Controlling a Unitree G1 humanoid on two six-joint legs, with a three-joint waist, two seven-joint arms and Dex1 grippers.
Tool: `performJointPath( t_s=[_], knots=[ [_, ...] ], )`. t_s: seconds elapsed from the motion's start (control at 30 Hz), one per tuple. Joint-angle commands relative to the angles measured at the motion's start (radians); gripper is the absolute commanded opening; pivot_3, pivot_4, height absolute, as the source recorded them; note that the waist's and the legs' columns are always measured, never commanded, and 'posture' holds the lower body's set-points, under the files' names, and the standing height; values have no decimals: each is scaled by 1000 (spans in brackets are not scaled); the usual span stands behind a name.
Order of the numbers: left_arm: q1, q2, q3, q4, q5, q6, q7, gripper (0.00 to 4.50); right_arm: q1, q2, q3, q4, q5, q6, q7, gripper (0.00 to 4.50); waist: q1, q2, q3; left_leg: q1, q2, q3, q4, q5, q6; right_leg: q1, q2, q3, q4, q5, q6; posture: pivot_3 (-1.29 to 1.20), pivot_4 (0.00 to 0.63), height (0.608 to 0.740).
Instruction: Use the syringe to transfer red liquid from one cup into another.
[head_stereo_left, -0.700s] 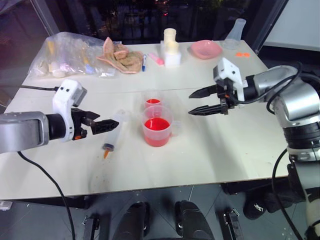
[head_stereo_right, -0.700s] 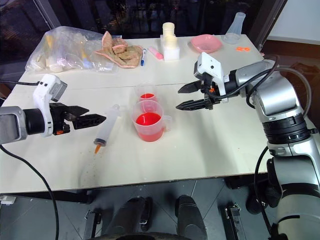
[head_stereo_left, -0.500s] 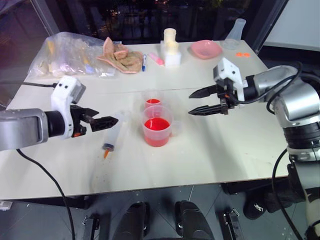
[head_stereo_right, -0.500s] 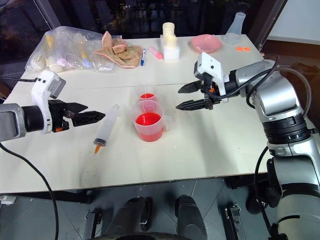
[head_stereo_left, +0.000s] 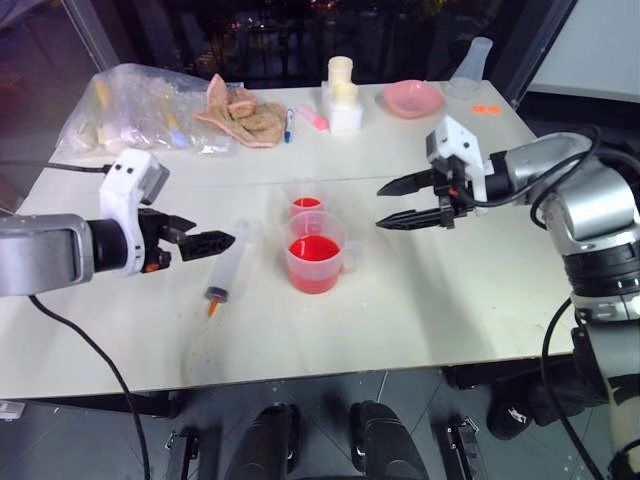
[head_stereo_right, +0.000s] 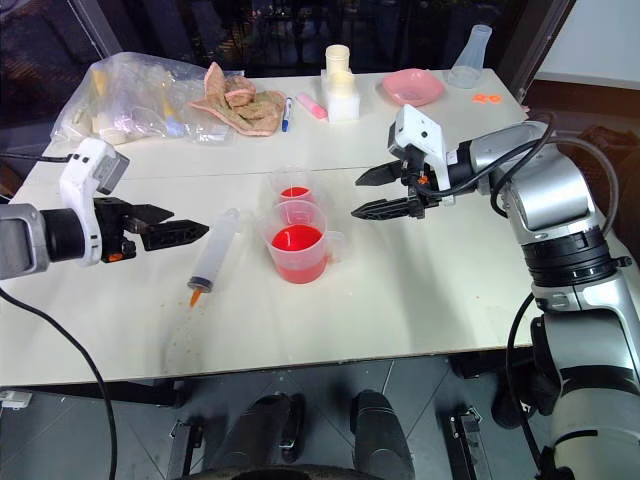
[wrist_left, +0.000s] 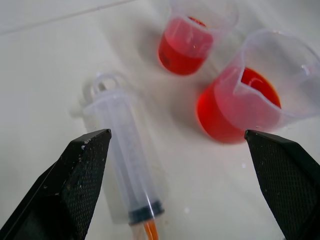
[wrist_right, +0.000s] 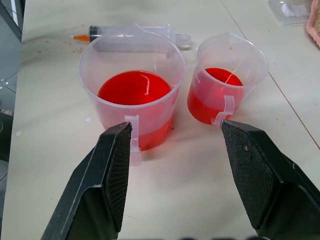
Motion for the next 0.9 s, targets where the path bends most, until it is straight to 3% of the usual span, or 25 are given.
performJointPath(
  t_s=[0.03, 0.23, 0.4, 0.53, 0.6, 0.67, 0.9],
  knots=[
    [-16, 11, 20, -7, -40, -10, 14, 4471, -21, -2, -36, -13, 5, -17, -1, 2939, 0, 0, 0, 0, 0, 0, 0, 0, 0, 0, 0, 0, 0, 0, 0, 0, 150, 740],
    [-59, 7, -23, 25, -67, -16, 88, 4471, -24, 2, -32, -2, 1, -23, -5, 2939, 0, 0, 0, 0, 0, 0, 0, 0, 0, 0, 0, 0, 0, 0, 0, 0, 150, 740],
    [-329, -96, -153, 168, 40, 10, 283, 4471, -41, 10, -24, 9, -4, -29, -2, 2939, 6, 0, 0, 0, 0, -1, 1, 0, 0, 1, 0, -1, 0, 0, 0, 0, 150, 740],
    [-673, -244, -336, 450, 134, 282, 437, 4471, -60, 14, -24, 17, -7, -19, 0, 2939, 15, -1, 0, 0, -1, -1, 2, 0, 0, 1, 1, -2, 0, 0, 1, 0, 150, 740],
    [-761, -312, -348, 560, 170, 362, 469, 4471, -61, 12, -26, 15, -7, -17, 3, 2939, 17, -1, 0, 0, -2, -1, 2, 0, 0, 1, 1, -2, 1, 0, 1, 0, 150, 740],
    [-899, -381, -474, 728, 240, 403, 491, 4471, -47, 3, -26, -5, -5, -5, 7, 2939, 17, -1, 1, 0, -2, -1, 2, 2, -3, 0, 0, -1, 1, 0, 1, 0, 150, 740],
    [-1073, -552, -569, 1113, 353, 414, 473, 4471, -35, -4, -31, -36, 4, 27, 4, 2939, 1, -1, 1, -3, -2, -1, 1, 4, -5, -2, 0, -1, 2, 0, 1, 0, 150, 740]
  ],
)
